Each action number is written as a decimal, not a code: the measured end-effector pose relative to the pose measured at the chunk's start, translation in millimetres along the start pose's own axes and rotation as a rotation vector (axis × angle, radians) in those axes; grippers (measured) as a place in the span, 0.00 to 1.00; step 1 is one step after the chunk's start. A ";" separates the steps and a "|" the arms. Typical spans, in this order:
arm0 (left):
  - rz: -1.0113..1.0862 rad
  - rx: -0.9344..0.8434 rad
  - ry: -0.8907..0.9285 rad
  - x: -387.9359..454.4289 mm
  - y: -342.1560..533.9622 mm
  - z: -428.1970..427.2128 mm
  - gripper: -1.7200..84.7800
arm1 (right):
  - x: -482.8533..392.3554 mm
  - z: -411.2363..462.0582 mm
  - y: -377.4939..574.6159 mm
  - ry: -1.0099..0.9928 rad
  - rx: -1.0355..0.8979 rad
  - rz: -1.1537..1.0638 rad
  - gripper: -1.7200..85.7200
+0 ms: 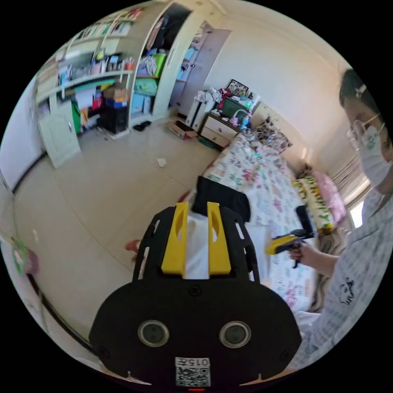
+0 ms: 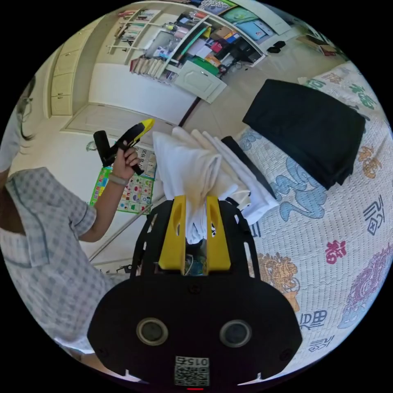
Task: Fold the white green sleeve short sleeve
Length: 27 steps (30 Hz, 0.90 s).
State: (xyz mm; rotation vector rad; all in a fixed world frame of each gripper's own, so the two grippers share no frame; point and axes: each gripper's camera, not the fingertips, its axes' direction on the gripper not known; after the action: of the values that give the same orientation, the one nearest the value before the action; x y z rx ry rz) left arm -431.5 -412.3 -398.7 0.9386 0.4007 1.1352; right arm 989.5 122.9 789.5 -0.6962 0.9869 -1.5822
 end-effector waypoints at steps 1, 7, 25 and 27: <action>-0.025 0.003 0.015 -0.5 10.9 -1.9 0.12 | -0.9 2.9 0.7 0.000 -0.001 0.002 0.08; -0.082 0.087 -0.069 27.8 85.9 -35.1 0.13 | 2.2 -15.3 19.5 -0.041 0.027 0.043 0.03; 0.315 -0.163 0.478 245.2 165.9 82.4 0.17 | -59.8 -285.1 278.6 -0.327 0.575 0.119 0.03; 0.442 -0.188 0.630 317.2 188.0 123.0 0.18 | -58.6 -310.7 340.1 -0.309 0.643 0.170 0.03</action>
State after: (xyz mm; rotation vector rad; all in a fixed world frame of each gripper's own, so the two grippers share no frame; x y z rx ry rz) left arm -327.5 -159.6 -122.3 0.4930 0.5957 1.8473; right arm 904.8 232.0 346.1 -0.3733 0.2668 -1.4674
